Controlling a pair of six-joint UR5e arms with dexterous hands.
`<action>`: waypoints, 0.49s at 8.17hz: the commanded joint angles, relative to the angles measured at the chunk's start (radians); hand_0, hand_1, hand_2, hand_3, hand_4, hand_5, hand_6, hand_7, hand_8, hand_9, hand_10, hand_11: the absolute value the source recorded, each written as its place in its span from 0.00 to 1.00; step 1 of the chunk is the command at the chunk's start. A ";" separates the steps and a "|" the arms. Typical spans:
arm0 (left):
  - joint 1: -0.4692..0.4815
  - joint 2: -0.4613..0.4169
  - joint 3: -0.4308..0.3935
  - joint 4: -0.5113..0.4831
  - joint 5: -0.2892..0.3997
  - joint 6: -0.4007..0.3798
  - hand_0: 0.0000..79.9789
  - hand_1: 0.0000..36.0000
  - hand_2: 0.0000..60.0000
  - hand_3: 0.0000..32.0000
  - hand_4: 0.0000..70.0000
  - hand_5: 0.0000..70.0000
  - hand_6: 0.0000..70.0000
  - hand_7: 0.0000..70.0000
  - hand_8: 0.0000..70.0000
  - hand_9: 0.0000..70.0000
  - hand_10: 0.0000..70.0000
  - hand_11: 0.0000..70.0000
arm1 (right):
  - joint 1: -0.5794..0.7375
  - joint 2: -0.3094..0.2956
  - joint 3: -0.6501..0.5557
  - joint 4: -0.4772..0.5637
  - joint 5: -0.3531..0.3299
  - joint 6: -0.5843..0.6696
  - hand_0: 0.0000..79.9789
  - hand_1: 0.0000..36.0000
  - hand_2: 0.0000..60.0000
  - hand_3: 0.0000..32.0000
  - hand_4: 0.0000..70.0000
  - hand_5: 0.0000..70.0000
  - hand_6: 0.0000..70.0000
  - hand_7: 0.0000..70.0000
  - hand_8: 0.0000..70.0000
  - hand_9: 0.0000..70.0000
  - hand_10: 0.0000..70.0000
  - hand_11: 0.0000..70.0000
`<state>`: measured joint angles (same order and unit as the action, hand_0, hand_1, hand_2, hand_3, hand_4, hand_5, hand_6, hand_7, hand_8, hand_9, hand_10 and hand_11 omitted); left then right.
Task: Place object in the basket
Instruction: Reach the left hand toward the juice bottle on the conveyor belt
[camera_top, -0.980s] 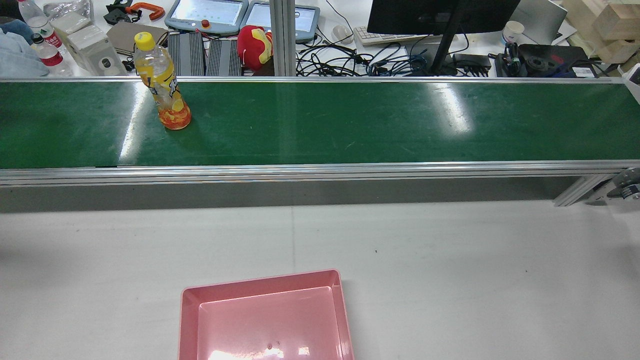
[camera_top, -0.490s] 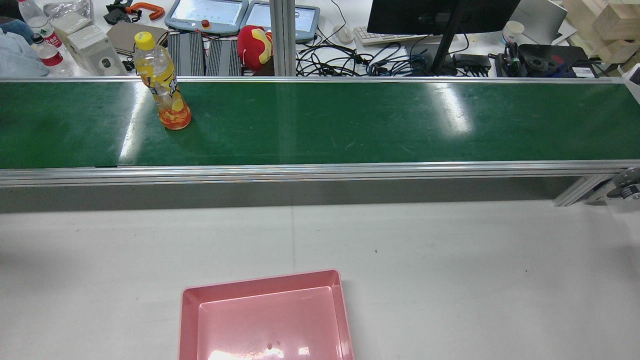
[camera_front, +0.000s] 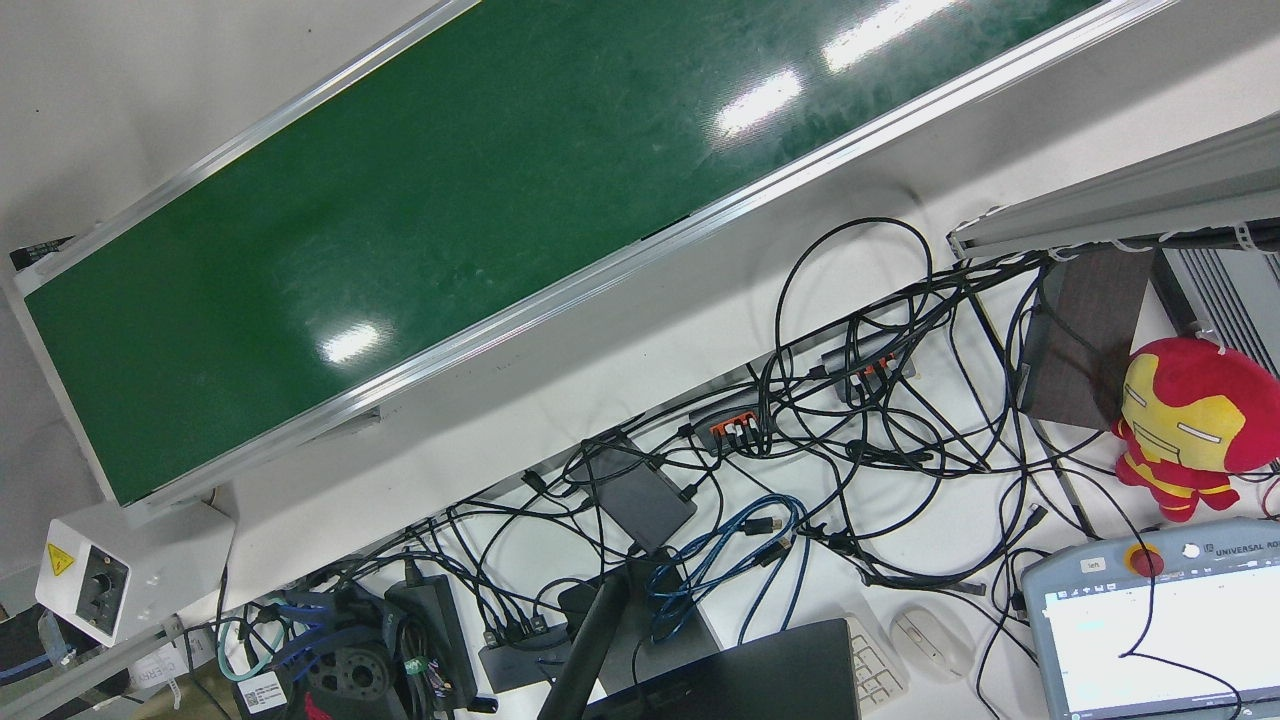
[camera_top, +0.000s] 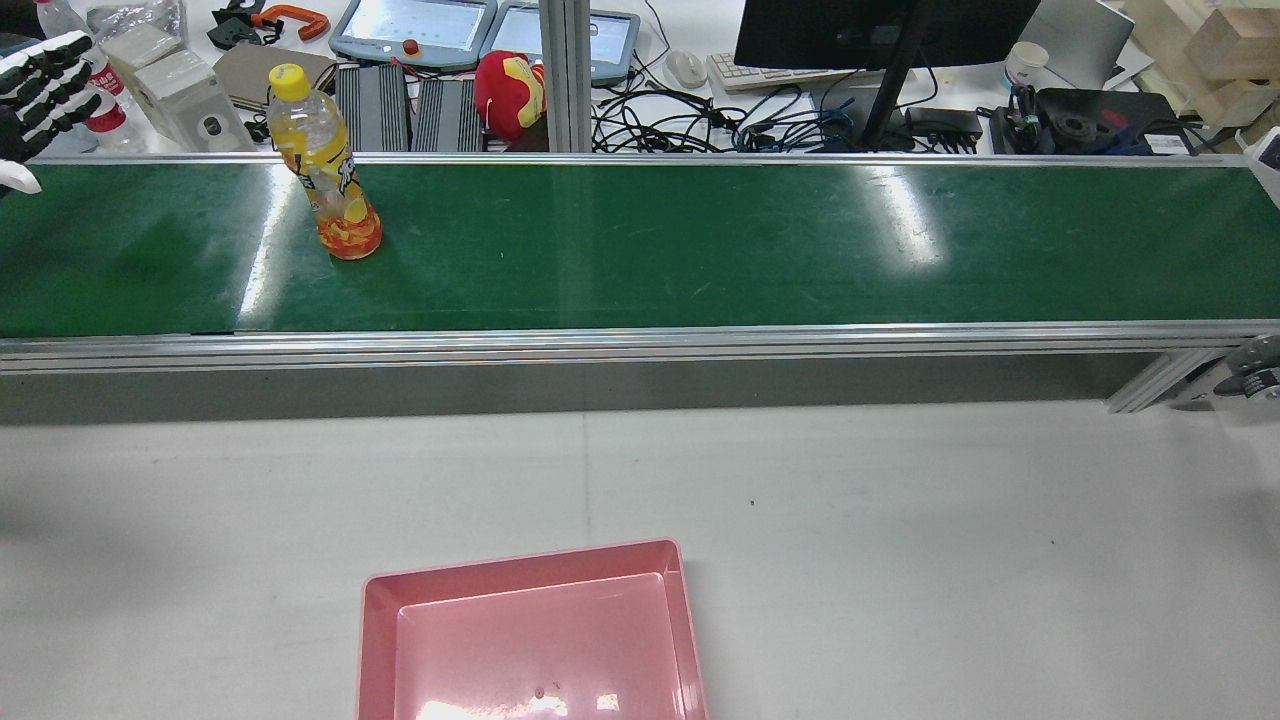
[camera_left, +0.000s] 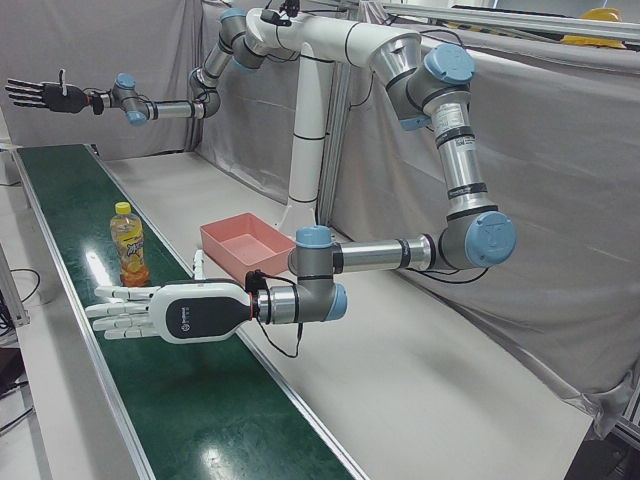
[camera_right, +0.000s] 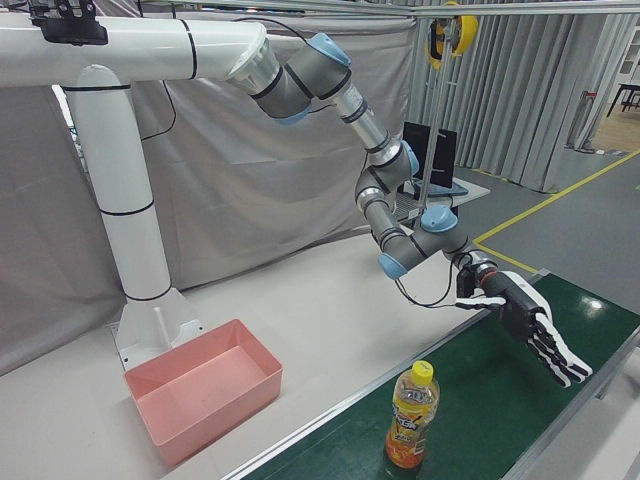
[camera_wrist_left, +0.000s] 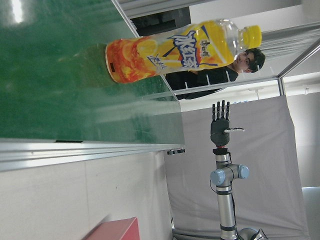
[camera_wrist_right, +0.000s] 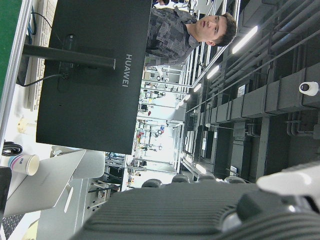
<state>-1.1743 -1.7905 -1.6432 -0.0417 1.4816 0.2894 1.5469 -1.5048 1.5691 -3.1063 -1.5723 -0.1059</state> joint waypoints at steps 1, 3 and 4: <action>0.108 -0.020 -0.018 0.023 -0.072 0.008 0.71 0.24 0.00 0.00 0.14 0.15 0.00 0.00 0.02 0.03 0.04 0.09 | 0.001 0.001 0.000 0.000 0.000 0.000 0.00 0.00 0.00 0.00 0.00 0.00 0.00 0.00 0.00 0.00 0.00 0.00; 0.152 -0.043 -0.061 0.069 -0.115 0.008 0.71 0.25 0.00 0.00 0.13 0.15 0.00 0.00 0.02 0.02 0.03 0.08 | 0.001 0.000 0.000 0.000 0.000 0.000 0.00 0.00 0.00 0.00 0.00 0.00 0.00 0.00 0.00 0.00 0.00 0.00; 0.168 -0.071 -0.061 0.103 -0.127 0.011 0.71 0.26 0.00 0.00 0.13 0.14 0.00 0.00 0.01 0.02 0.03 0.08 | -0.001 0.001 0.000 0.000 0.000 0.000 0.00 0.00 0.00 0.00 0.00 0.00 0.00 0.00 0.00 0.00 0.00 0.00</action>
<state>-1.0497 -1.8217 -1.6808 0.0017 1.3923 0.2975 1.5477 -1.5045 1.5692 -3.1063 -1.5723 -0.1058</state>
